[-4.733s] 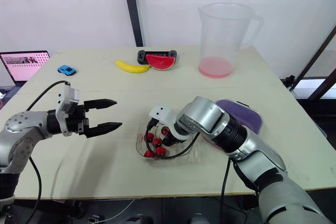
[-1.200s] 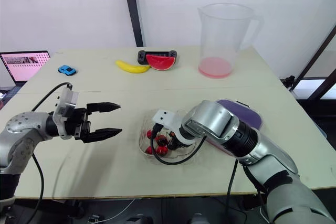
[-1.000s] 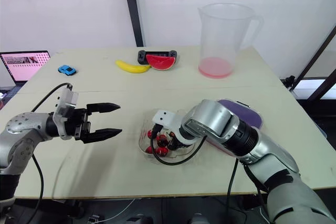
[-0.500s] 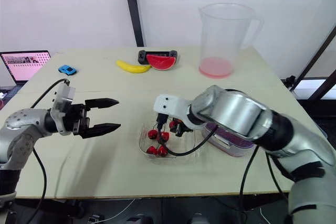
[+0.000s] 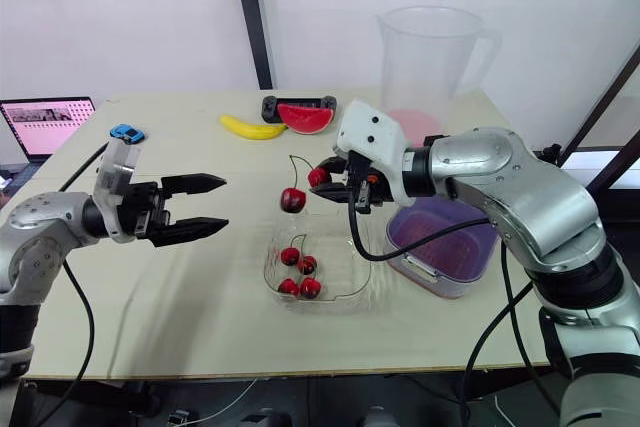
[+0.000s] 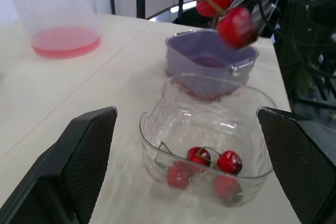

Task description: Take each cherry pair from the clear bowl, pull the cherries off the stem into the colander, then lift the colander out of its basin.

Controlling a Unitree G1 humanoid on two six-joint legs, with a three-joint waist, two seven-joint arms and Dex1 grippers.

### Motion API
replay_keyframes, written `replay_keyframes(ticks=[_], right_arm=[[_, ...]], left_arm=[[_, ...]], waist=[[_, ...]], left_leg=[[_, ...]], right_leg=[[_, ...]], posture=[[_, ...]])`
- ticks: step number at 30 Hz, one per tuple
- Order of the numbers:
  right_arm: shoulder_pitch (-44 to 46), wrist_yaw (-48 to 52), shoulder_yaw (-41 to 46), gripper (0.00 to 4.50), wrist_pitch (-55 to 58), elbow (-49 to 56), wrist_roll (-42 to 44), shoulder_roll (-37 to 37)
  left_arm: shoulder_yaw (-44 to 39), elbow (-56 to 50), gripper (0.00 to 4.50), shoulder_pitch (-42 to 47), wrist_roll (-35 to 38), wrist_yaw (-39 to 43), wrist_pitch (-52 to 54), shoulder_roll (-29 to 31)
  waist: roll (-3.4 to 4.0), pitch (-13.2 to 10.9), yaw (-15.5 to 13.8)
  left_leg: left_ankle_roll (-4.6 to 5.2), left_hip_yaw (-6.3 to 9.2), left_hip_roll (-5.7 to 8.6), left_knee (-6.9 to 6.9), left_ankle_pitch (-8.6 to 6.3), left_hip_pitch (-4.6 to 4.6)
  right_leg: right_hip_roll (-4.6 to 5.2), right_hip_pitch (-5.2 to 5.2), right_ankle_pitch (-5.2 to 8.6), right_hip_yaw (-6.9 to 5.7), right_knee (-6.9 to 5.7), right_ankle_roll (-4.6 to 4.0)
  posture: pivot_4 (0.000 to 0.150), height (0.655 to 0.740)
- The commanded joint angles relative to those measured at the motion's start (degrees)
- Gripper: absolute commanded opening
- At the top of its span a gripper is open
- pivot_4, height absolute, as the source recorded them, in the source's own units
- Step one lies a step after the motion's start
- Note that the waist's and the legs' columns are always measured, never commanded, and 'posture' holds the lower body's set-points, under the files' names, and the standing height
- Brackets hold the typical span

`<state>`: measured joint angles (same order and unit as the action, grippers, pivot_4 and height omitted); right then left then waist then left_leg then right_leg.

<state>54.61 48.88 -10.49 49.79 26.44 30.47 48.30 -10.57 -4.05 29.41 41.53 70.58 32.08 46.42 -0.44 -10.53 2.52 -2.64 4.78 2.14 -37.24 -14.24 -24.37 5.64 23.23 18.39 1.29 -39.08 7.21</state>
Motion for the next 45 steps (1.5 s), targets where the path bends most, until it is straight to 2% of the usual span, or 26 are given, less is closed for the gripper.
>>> replay_keyframes(ticks=[1, 5, 8, 11, 14, 17, 21, 25, 37, 45], right_arm=[[-0.74, -1.09, -2.55, 1.53, -12.28, -0.38, -9.42, -1.21], [-2.45, -6.26, -7.06, 1.53, -32.65, -4.38, -26.21, -2.69], [-2.47, -11.17, -7.52, 1.53, -41.53, -6.88, -34.31, -5.24], [-2.11, -20.24, -9.77, 1.53, -52.25, -9.50, -49.35, -6.22], [-2.34, -24.90, -10.05, 1.53, -57.08, -11.14, -57.41, -7.55], [-2.24, -27.07, -9.85, 1.53, -59.30, -11.73, -62.58, -9.22], [-2.56, -27.77, -8.88, 1.53, -60.82, -11.86, -66.14, -10.83], [-3.77, -25.02, -7.98, 1.53, -59.13, -12.10, -64.91, -12.67], [-9.42, -18.38, -2.77, 1.53, -34.40, -5.39, -62.01, -25.33], [-9.74, -18.93, -3.26, 1.53, -30.17, -2.80, -62.56, -28.51]], left_arm=[[-2.96, 0.20, 4.50, 2.47, 2.40, -1.12, 2.00, 0.90], [-3.79, 1.49, 4.50, 5.89, 3.09, -4.41, 3.70, -0.03], [-4.37, 2.34, 4.50, 7.81, 3.21, -6.72, 4.21, -0.82], [-5.68, 2.88, 4.50, 11.67, 6.33, -10.33, 6.92, -2.62], [-6.56, 2.43, 4.50, 14.59, 10.43, -12.96, 11.43, -3.93], [-4.75, 1.22, 4.50, 16.64, 10.50, -16.22, 13.70, -5.33], [-5.17, 0.17, 4.50, 18.74, 13.59, -20.01, 16.99, -8.55], [-5.62, 0.01, 4.50, 20.76, 14.80, -23.39, 17.53, -11.43], [-5.56, -1.79, 4.50, 21.83, 13.34, -33.60, 9.96, -21.05], [-3.29, 0.52, 4.50, 23.78, 10.08, -35.59, 7.00, -23.20]], waist=[[0.00, 0.00, 0.02], [-0.01, 0.00, -0.05], [-0.01, 0.00, 0.01], [-0.02, 0.00, -0.05], [-0.04, 0.00, 0.02], [-0.04, 0.00, 0.06], [-0.04, 0.00, 0.01], [-0.07, 0.01, 0.04], [-0.07, 0.02, 0.04], [-0.08, 0.03, -0.06]], left_leg=[[0.00, 0.00, 0.00, 0.00, 0.00, 0.00], [-0.01, -0.01, 0.03, -0.02, 0.01, 0.00], [-0.12, -0.02, 0.03, -0.03, 0.07, -0.01], [-0.40, 0.00, 0.03, -0.03, 0.23, -0.01], [-0.45, 0.00, 0.06, -0.03, 0.26, -0.01], [-0.47, 0.00, 0.05, -0.01, 0.27, 0.00], [-0.48, 0.00, 0.05, -0.02, 0.28, 0.00], [-0.51, 0.01, 0.05, -0.04, 0.29, 0.00], [-0.52, 0.02, 0.05, -0.03, 0.30, 0.01], [-0.54, 0.03, 0.08, -0.04, 0.31, 0.01]], right_leg=[[0.00, 0.01, 0.00, 0.00, 0.00, 0.00], [0.00, 0.01, 0.00, 0.00, -0.01, 0.00], [0.00, 0.01, 0.00, 0.01, -0.01, 0.00], [0.00, 0.02, 0.00, 0.00, -0.04, 0.00], [-0.01, 0.03, 0.00, 0.00, -0.03, 0.00], [-0.01, 0.04, 0.00, 0.01, -0.04, 0.00], [-0.01, 0.02, 0.00, 0.01, -0.05, 0.00], [-0.01, -0.01, 0.00, 0.01, -0.04, 0.00], [-0.01, -0.01, 0.00, 0.01, -0.05, 0.00], [0.00, -0.01, 0.00, 0.01, -0.05, 0.00]], posture=[[0.150, 0.7400], [0.150, 0.7400], [0.150, 0.7400], [0.150, 0.7400], [0.150, 0.7400], [0.150, 0.7400], [0.150, 0.7400], [0.150, 0.7400], [0.150, 0.7400], [0.150, 0.7400]])
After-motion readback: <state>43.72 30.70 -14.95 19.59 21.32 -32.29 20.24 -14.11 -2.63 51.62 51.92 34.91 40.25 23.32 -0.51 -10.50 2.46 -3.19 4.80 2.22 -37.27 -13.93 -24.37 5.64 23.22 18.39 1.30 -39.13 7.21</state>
